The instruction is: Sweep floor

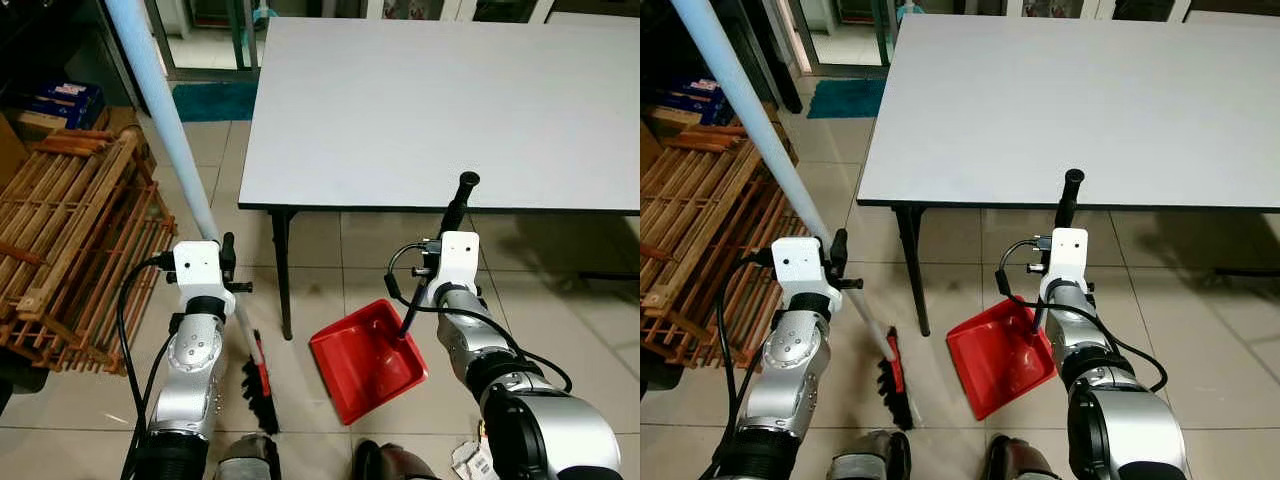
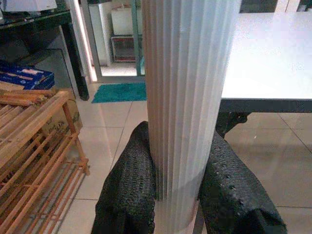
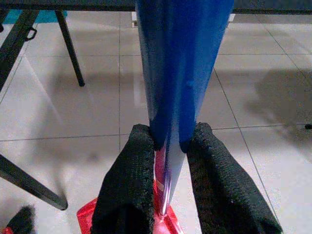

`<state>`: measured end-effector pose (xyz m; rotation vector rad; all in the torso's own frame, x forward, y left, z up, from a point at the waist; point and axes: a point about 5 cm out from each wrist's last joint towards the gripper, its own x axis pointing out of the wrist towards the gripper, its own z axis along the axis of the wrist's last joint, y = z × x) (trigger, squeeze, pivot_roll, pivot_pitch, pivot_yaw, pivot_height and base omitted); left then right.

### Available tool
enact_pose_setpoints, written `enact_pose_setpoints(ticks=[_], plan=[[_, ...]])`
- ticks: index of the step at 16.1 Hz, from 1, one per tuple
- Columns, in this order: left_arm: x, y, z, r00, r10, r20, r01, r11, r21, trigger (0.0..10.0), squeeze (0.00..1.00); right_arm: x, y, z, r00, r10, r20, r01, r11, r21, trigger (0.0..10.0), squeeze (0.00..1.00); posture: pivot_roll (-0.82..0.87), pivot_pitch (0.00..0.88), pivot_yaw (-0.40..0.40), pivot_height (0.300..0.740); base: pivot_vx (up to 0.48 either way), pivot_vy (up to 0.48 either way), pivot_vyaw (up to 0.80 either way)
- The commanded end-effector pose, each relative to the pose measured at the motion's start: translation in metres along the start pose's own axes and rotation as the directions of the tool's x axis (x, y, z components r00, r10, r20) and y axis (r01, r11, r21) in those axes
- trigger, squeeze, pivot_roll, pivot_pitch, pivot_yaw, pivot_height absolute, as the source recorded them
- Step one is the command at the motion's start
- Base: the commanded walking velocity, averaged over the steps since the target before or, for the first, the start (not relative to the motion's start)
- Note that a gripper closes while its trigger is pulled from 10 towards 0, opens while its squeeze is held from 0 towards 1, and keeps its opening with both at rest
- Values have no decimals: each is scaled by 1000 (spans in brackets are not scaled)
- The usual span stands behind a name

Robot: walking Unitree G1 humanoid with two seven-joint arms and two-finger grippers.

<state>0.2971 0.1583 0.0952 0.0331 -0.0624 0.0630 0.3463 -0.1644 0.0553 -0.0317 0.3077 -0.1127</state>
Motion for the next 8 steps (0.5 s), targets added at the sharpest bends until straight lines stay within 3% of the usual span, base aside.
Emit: enact_pose_setpoints(ticks=[1,3,8], plan=[[-2,-2,3,1000,1,31,-1,1000,3,10000,0,1,-2,5,1000,-1,16,1,1000,-6,10000,0,75,70,-5,740,0,0,0],[-2,-4,3,999,-3,33,3,1000,2,10000,0,1,-1,4,1000,5,14,-4,1000,-9,10000,0,74,63,-5,740,0,0,0],[-2,-5,4,999,-5,38,5,1000,-2,10000,0,1,-1,5,1000,13,16,-12,1000,-12,10000,0,76,79,-11,740,-270,0,0]])
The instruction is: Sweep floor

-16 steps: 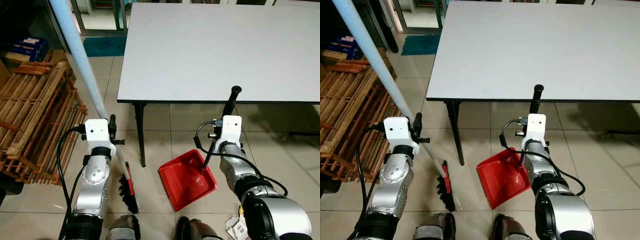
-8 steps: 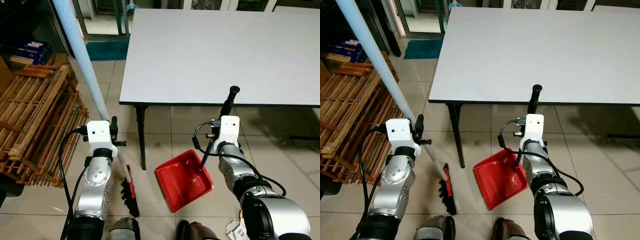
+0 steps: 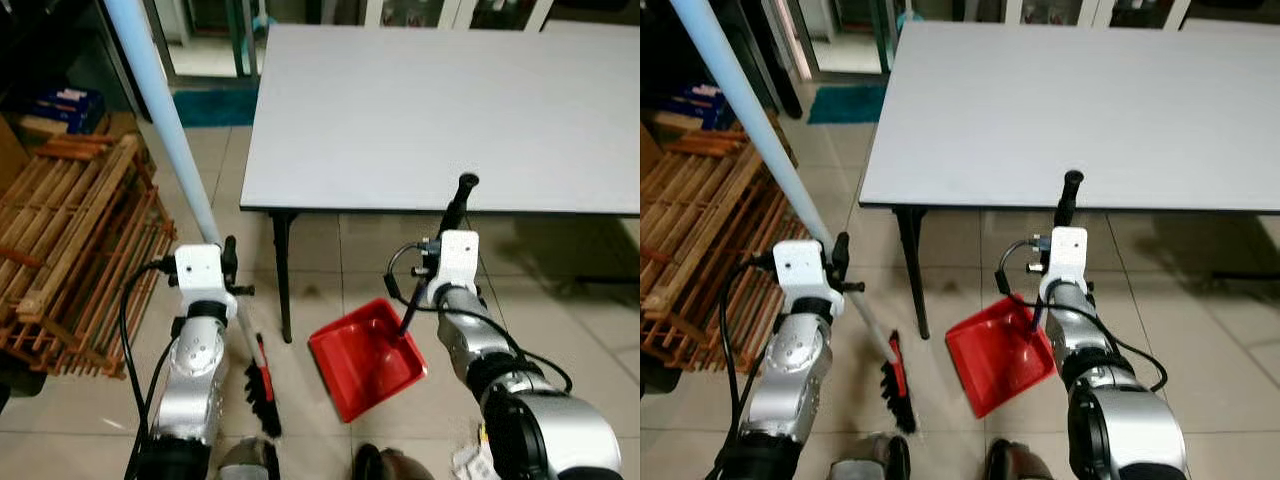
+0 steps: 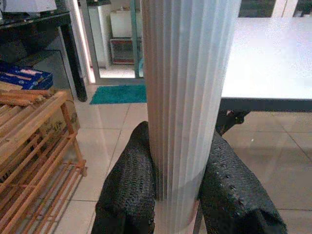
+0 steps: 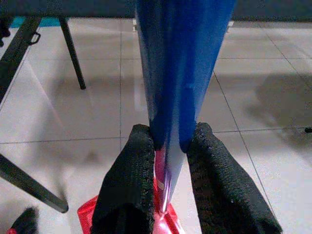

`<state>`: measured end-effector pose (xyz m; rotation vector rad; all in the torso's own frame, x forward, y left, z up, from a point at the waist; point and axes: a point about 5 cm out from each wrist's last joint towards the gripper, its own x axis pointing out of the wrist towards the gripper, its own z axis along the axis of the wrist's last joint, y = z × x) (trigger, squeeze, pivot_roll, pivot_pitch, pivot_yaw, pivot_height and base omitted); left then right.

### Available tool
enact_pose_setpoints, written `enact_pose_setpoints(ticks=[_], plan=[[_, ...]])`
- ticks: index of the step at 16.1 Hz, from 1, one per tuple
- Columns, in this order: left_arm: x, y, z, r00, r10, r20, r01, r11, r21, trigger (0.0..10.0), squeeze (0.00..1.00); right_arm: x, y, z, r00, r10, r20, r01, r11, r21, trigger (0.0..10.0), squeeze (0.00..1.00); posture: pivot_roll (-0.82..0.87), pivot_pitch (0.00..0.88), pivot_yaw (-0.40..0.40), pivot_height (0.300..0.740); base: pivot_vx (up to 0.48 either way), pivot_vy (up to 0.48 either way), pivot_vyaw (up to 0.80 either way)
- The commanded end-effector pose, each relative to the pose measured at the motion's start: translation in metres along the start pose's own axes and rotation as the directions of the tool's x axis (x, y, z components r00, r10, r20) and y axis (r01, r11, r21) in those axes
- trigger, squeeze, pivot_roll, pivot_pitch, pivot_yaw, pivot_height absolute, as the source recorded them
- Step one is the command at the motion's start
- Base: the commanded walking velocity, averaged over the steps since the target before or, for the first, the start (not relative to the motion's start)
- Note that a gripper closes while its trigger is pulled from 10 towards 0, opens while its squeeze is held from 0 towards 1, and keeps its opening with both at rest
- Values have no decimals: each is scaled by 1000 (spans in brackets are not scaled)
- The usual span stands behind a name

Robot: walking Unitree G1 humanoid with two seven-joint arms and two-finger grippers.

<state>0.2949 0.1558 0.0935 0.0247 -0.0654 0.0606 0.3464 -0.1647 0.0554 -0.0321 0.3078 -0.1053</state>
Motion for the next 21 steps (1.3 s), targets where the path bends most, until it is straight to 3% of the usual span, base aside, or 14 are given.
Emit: enact_pose_setpoints(ticks=[1,16,21], plan=[[1,-2,6,999,-2,37,2,1000,6,10000,0,1,0,5,1000,7,19,-7,1000,-12,10000,0,75,88,-13,740,-292,0,0],[-1,1,8,999,25,42,-25,1000,9,10000,0,1,1,4,1000,26,12,-26,1000,2,10000,0,79,141,-25,740,-335,0,0],[-4,1,4,999,39,28,-39,999,18,10000,0,0,0,0,999,33,-7,-33,999,-3,10000,0,78,149,-27,740,0,0,-320]])
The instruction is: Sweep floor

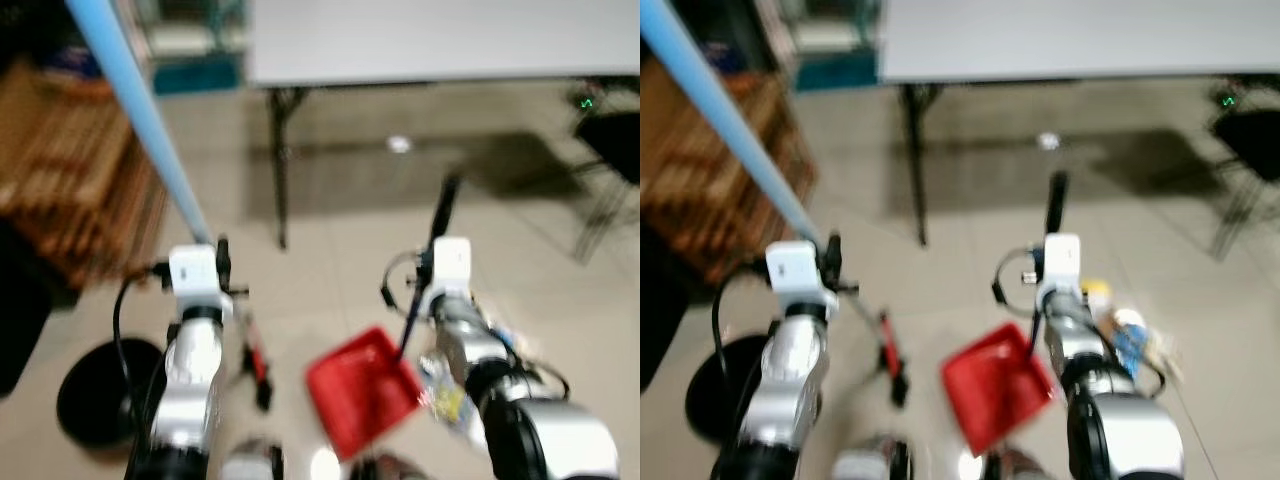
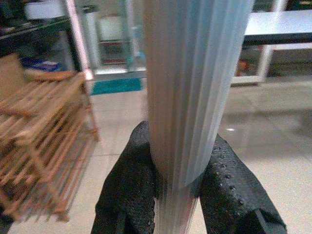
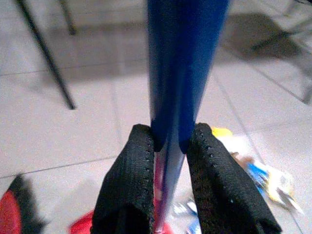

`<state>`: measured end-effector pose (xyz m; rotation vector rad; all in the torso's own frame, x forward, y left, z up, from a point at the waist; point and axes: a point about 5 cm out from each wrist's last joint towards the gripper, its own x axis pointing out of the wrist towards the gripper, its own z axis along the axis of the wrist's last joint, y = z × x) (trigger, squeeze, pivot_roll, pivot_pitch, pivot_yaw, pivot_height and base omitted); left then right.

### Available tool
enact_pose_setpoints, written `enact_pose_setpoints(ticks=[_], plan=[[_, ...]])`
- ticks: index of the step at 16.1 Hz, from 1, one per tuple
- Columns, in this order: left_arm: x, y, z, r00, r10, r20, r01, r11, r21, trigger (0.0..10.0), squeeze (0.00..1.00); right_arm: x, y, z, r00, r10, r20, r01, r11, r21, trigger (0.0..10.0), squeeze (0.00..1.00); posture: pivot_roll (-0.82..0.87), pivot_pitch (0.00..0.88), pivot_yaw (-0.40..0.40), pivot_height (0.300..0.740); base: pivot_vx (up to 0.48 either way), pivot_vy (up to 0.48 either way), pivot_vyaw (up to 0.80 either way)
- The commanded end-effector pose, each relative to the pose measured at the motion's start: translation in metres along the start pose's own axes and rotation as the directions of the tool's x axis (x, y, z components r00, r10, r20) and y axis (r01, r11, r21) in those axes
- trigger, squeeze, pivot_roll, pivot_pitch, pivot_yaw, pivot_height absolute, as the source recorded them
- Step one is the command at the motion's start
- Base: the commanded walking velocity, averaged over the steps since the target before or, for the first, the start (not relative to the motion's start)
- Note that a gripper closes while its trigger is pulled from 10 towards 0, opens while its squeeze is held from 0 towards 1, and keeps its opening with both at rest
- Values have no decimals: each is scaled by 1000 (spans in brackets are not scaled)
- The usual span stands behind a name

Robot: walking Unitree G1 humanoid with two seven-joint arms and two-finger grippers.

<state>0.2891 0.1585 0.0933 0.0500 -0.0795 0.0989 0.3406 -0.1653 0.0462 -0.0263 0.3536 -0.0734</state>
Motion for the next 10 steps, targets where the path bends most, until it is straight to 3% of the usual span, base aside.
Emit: enact_pose_setpoints(ticks=[1,10], plan=[[2,-2,4,1000,-1,12,1,1000,-11,10000,0,2,2,10,999,11,37,-11,1000,-2,10000,0,78,149,-28,740,0,0,-800],[2,-4,5,1000,-18,18,18,999,-29,10000,0,2,7,9,999,36,33,-36,999,-7,10000,0,75,125,-22,740,0,0,-800]])
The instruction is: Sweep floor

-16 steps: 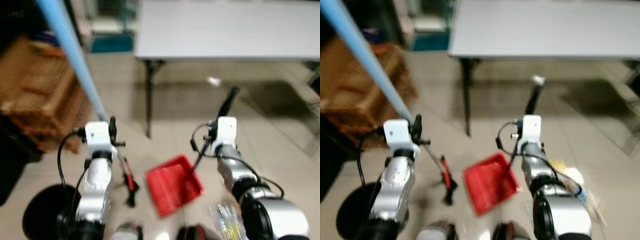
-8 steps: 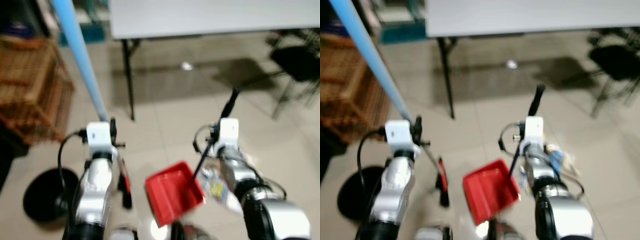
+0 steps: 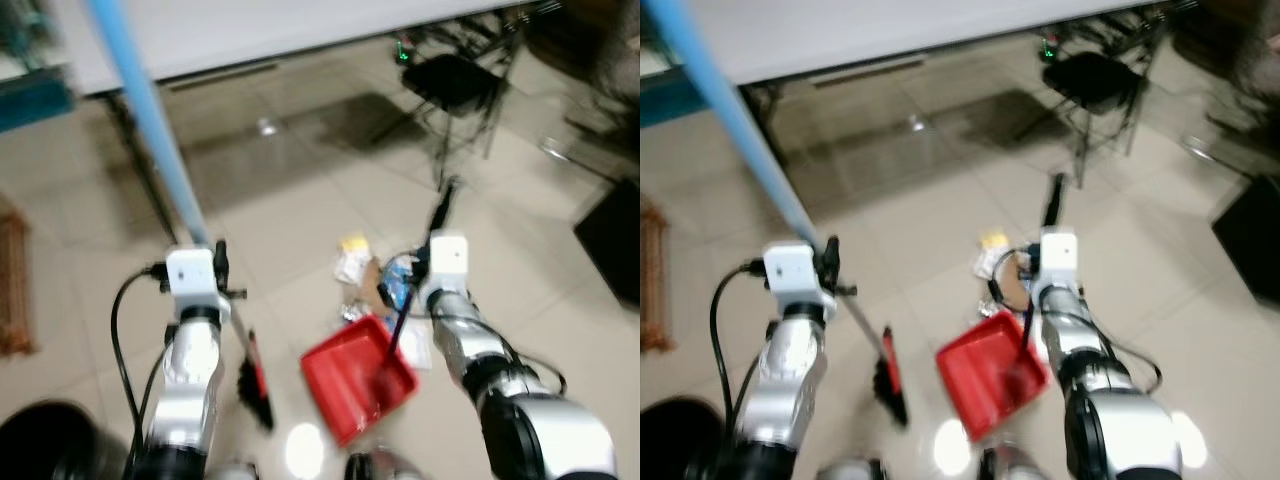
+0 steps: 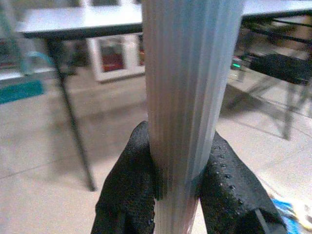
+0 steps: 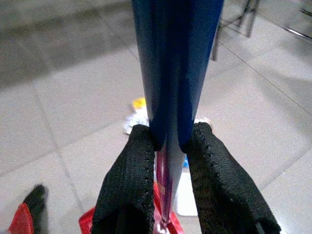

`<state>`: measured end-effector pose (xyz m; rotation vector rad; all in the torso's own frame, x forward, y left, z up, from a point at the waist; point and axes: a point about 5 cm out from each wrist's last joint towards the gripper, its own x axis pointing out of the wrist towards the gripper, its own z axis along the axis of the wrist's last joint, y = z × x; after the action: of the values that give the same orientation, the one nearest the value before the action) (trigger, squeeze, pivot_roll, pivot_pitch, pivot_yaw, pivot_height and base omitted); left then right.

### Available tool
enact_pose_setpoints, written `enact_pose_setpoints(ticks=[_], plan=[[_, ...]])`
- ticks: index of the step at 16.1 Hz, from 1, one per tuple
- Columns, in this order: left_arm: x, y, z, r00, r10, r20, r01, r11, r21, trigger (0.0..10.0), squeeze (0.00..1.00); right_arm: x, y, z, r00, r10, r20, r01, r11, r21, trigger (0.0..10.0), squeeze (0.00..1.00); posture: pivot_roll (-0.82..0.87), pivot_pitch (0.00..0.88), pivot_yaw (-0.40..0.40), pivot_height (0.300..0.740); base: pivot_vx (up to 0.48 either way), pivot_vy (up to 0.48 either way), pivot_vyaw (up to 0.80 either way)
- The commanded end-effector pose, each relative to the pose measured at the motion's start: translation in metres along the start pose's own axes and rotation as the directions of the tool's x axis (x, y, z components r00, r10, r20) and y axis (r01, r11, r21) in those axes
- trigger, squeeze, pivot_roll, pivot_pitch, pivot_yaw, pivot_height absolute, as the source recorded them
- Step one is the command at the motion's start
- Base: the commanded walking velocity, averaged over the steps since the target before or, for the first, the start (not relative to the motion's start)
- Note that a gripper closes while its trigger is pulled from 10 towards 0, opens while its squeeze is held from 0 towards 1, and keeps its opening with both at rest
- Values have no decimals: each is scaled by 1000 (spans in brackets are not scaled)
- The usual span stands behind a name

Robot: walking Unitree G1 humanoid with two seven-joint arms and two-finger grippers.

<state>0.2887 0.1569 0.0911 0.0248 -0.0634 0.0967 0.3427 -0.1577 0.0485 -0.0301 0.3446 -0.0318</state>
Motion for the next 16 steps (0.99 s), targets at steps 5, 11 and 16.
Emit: enact_pose_setpoints(ticks=[5,11,16], plan=[[3,-4,8,999,-28,39,28,1000,-5,10000,0,1,2,5,1000,7,24,-7,1000,7,10000,0,70,118,-18,740,0,0,-800],[4,-5,9,999,-36,38,36,999,0,10000,0,0,1,5,999,-1,33,1,1000,12,10000,0,74,139,-19,740,0,0,-383],[7,-6,11,998,-51,40,52,999,-10,10000,0,0,1,5,999,-3,33,2,1000,29,10000,0,69,140,-11,740,0,0,0]])
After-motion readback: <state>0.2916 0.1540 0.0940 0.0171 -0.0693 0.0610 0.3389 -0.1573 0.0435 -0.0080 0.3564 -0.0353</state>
